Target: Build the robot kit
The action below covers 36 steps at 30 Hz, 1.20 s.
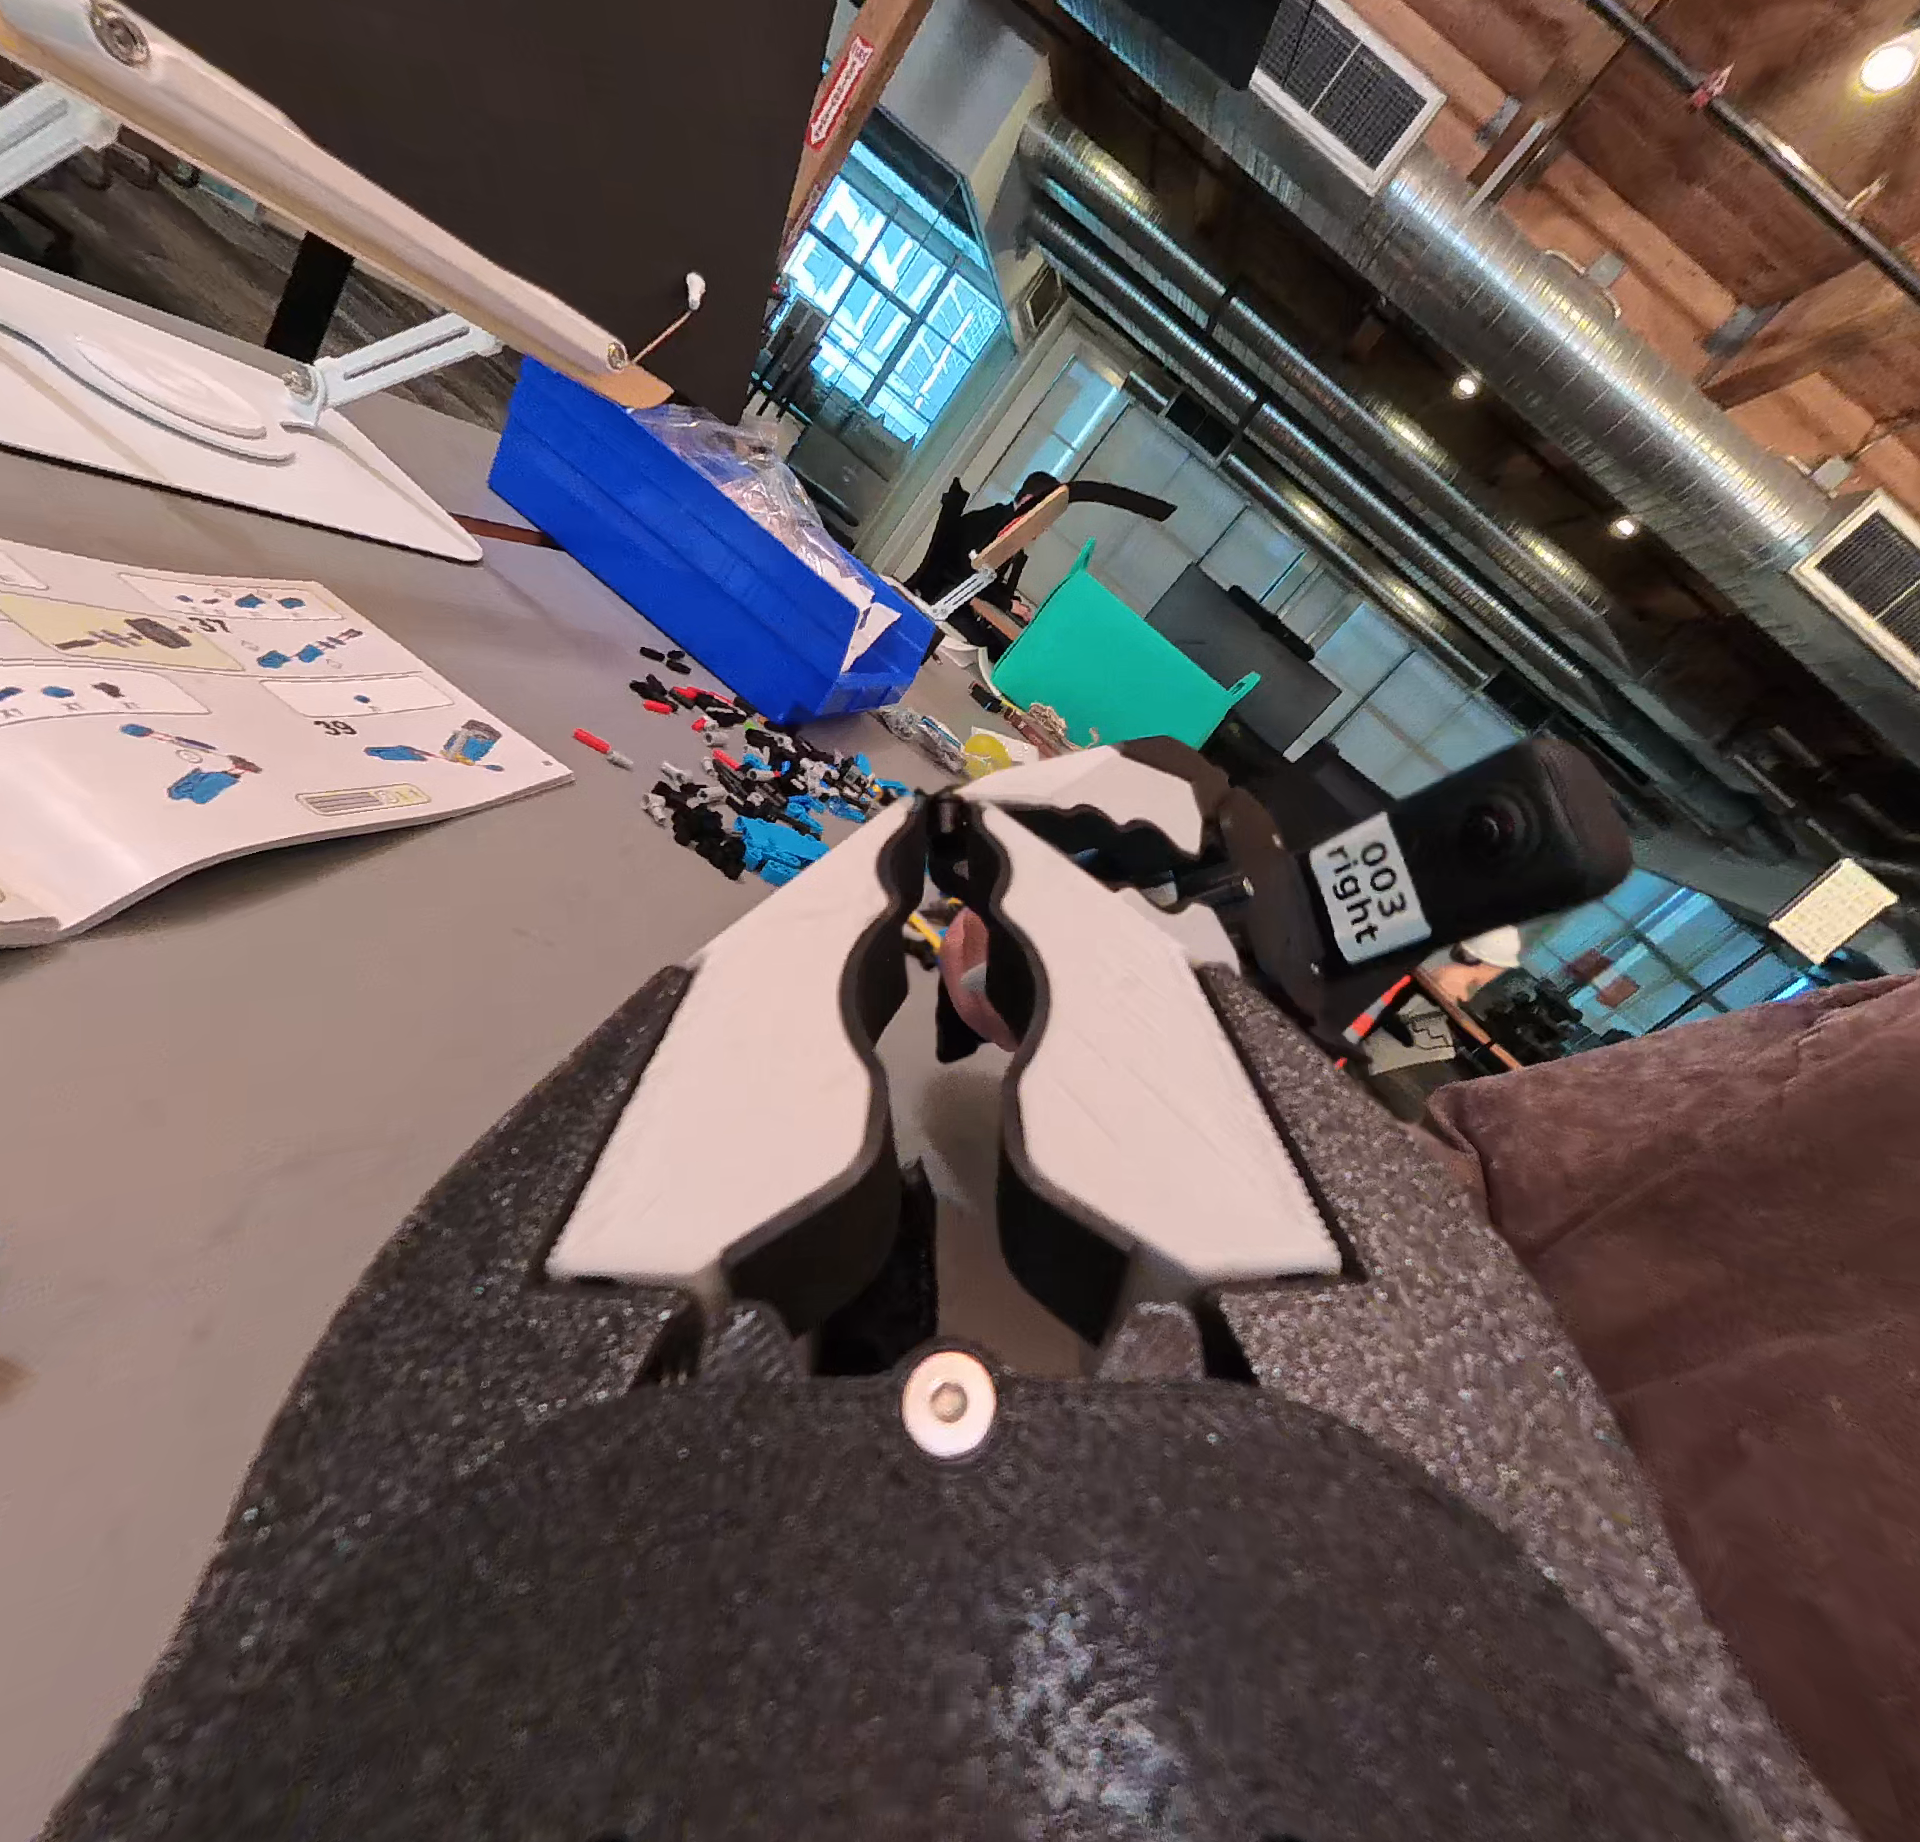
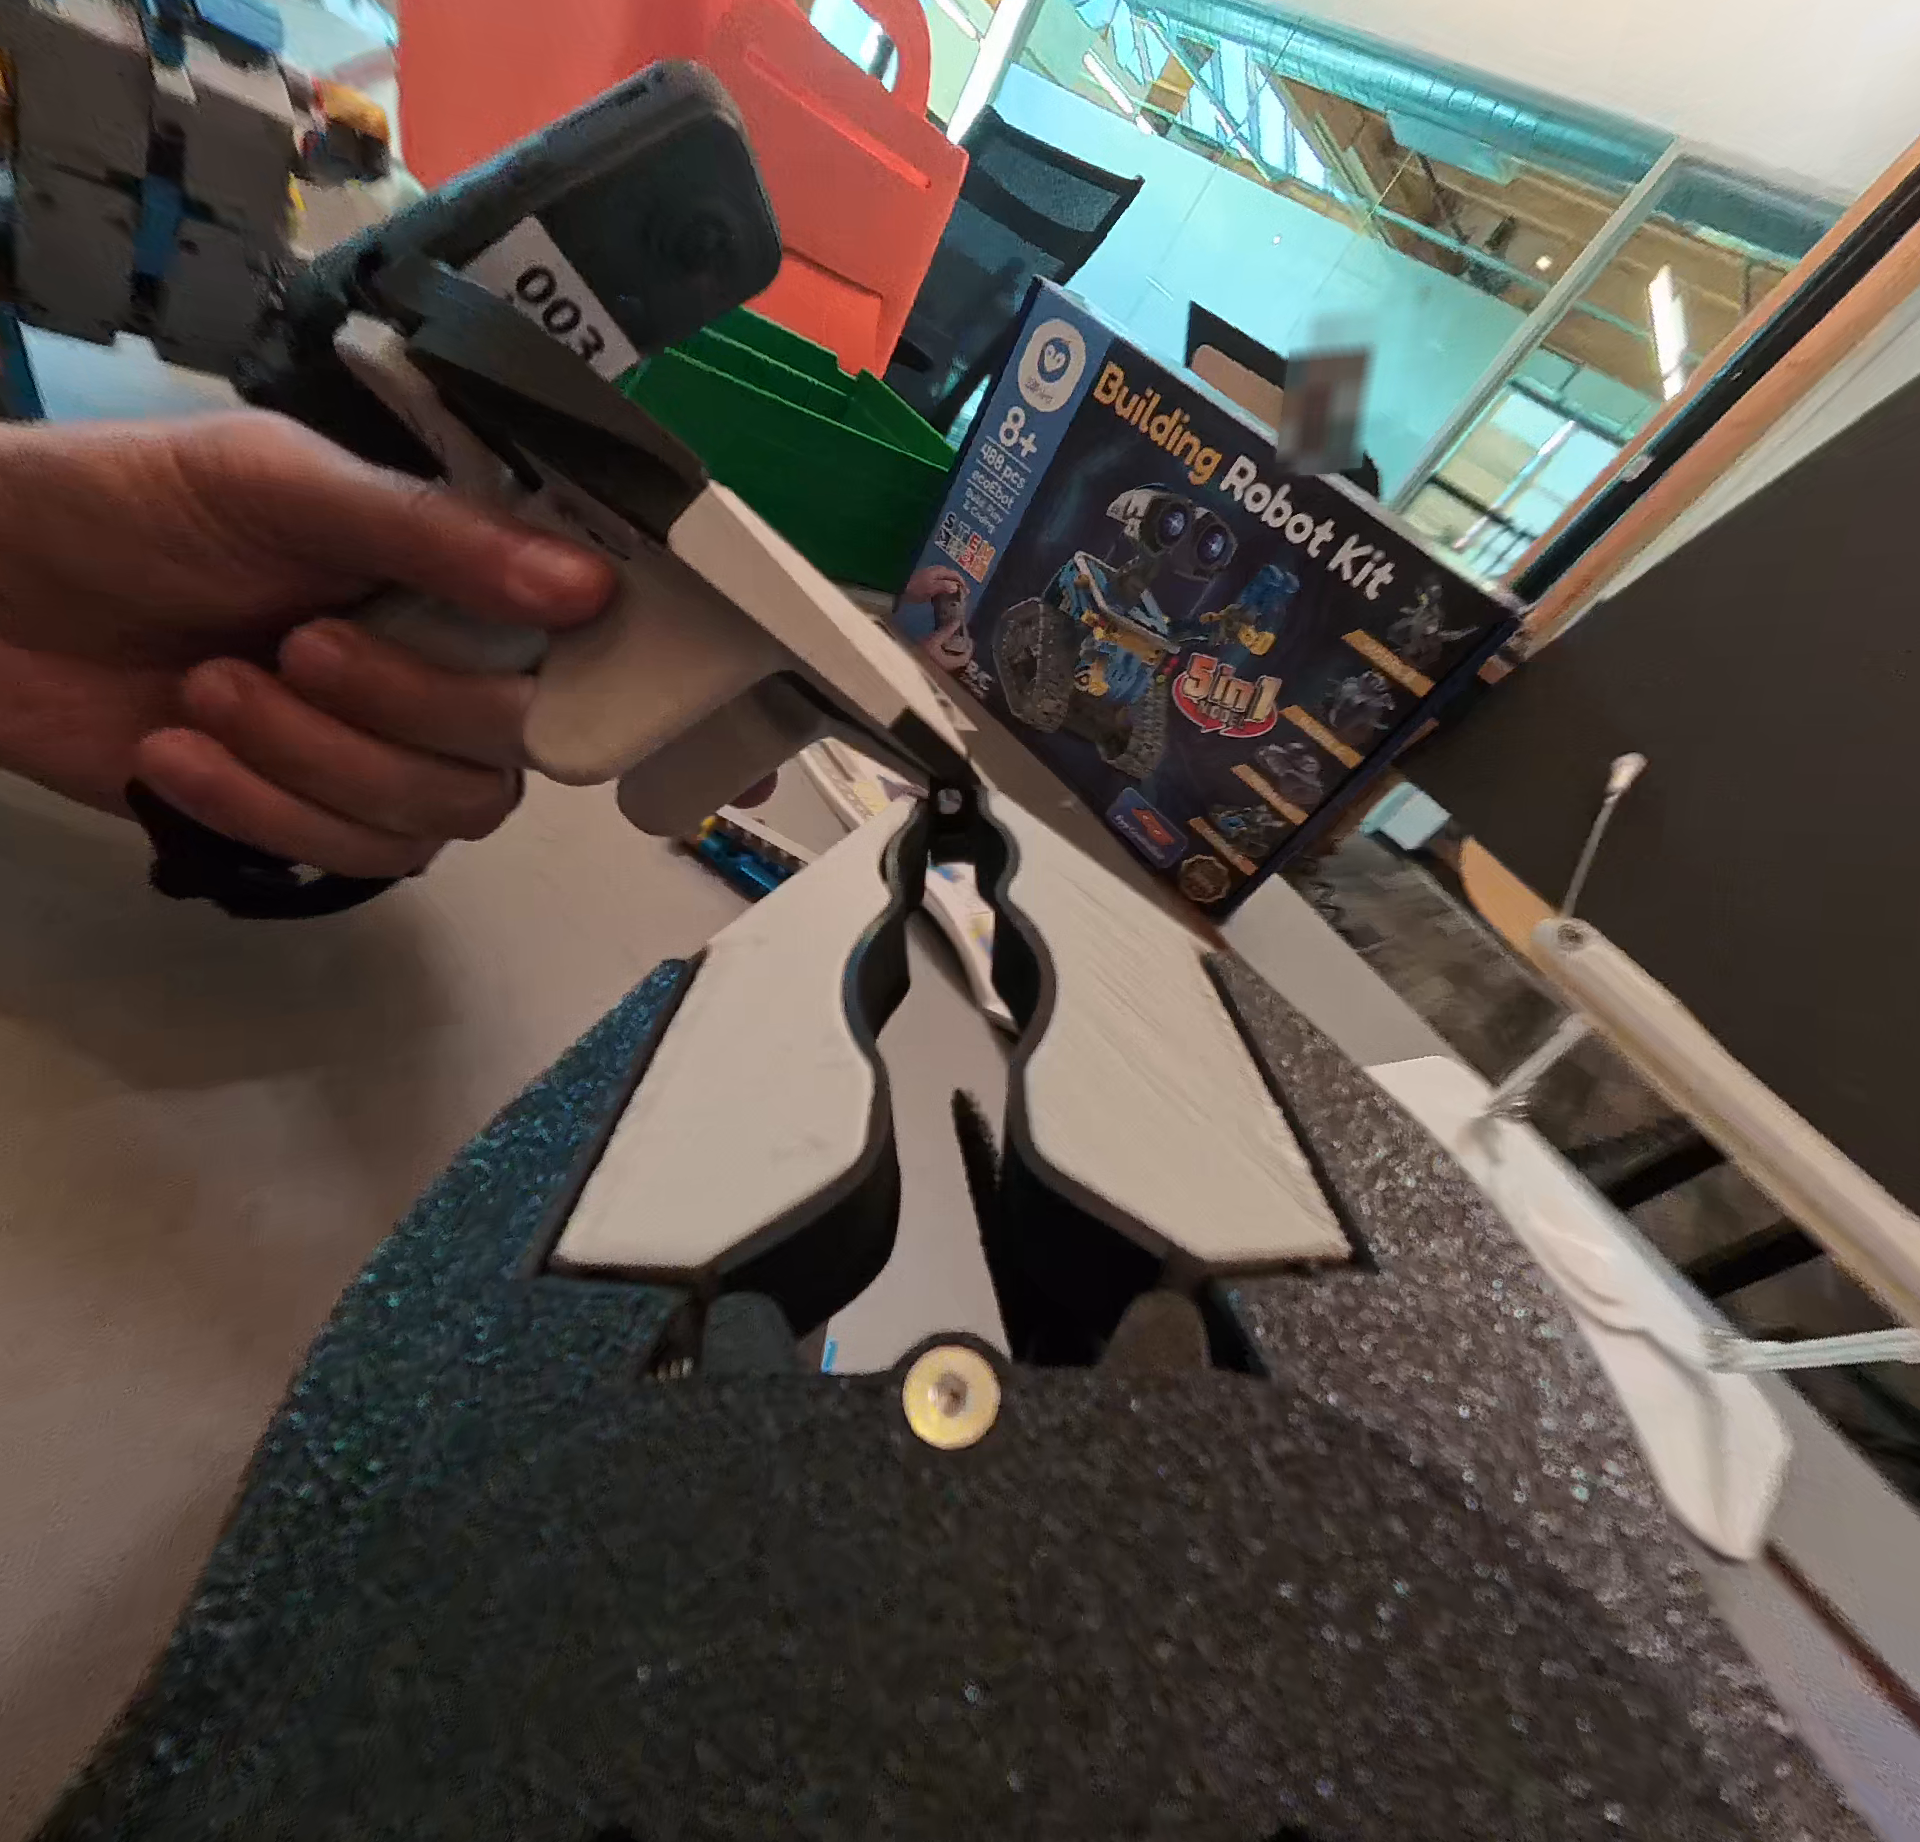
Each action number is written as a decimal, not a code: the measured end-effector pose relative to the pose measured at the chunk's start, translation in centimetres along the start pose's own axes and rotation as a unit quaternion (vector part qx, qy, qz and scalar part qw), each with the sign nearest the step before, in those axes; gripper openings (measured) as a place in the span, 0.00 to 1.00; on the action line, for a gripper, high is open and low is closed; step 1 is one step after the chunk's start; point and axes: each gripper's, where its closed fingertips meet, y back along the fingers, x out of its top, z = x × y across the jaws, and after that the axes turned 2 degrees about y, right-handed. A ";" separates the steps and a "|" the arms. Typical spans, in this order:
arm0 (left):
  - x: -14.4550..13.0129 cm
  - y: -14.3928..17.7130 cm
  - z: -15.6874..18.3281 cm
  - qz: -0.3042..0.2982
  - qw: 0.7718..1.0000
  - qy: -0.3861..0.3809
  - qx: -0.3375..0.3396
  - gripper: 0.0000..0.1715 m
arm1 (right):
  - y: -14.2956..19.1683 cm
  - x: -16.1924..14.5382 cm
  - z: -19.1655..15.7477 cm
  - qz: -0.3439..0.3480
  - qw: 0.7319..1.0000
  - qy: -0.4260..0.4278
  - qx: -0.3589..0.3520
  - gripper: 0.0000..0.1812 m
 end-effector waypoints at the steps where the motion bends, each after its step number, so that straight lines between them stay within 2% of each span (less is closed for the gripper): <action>1: -0.1 0.0 0.0 -0.005 1.000 -0.003 -0.003 0.04 | 0.0 0.0 -0.1 0.004 0.999 -0.030 0.013 0.04; 3: -0.3 0.1 0.4 -0.017 1.000 -0.011 -0.017 0.04 | 0.3 0.0 -0.8 0.014 0.989 -0.123 0.081 0.09; 6: -1.0 0.1 1.2 -0.039 0.998 -0.036 -0.032 0.03 | 1.0 -0.1 -1.5 0.021 0.949 -0.254 0.185 0.17; 7: -1.4 0.1 1.5 -0.048 0.997 -0.043 -0.038 0.03 | 1.3 -0.1 -1.6 0.025 0.934 -0.287 0.212 0.18; 10: -2.1 0.6 2.7 -0.059 0.994 -0.064 -0.061 0.03 | 3.1 1.4 -2.5 0.055 0.866 -0.375 0.326 0.15; 11: -2.1 0.6 3.0 -0.061 0.994 -0.069 -0.067 0.03 | 3.5 1.7 -2.5 0.061 0.852 -0.389 0.345 0.14; 16: -2.9 0.3 3.4 -0.079 0.991 -0.083 -0.072 0.03 | 3.4 0.8 -3.0 0.037 0.857 -0.376 0.351 0.05; 17: -3.0 0.3 3.2 -0.082 0.991 -0.086 -0.067 0.03 | 3.3 0.4 -3.2 0.027 0.857 -0.375 0.352 0.06; 26: -2.4 0.1 4.5 -0.054 0.991 -0.073 -0.099 0.04 | 3.6 1.8 -3.6 0.051 0.828 -0.406 0.384 0.04; 31: -2.2 0.0 4.1 -0.049 0.992 -0.069 -0.089 0.04 | 3.3 1.7 -3.4 0.052 0.829 -0.413 0.374 0.04; 36: -1.6 0.0 3.4 -0.038 0.995 -0.048 -0.073 0.05 | 2.5 1.3 -2.7 0.051 0.849 -0.404 0.336 0.04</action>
